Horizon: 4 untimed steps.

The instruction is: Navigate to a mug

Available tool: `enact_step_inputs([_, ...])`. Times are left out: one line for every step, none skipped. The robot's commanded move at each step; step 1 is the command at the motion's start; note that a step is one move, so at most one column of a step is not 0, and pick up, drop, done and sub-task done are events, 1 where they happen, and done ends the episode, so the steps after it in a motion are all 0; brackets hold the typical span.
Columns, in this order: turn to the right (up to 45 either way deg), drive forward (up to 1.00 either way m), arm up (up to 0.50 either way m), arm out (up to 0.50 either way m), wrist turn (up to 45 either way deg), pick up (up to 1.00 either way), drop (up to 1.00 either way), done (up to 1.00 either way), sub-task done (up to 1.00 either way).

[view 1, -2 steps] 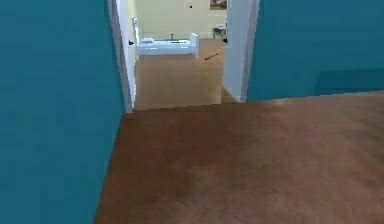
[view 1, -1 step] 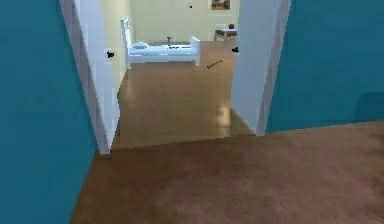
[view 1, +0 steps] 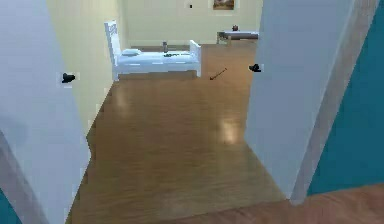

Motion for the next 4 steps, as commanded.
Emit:
enact_step_inputs([0.0,1.0,0.0,0.0,0.0,0.0,0.0,0.0,0.0])
enact_step_inputs([3.0,0.0,0.0,0.0,0.0,0.0,0.0,0.0,0.0])
enact_step_inputs([0.0,0.6,0.0,0.0,0.0,0.0,0.0,0.0,0.0])
enact_step_inputs([3.0,0.0,0.0,0.0,0.0,0.0,0.0,0.0,0.0])
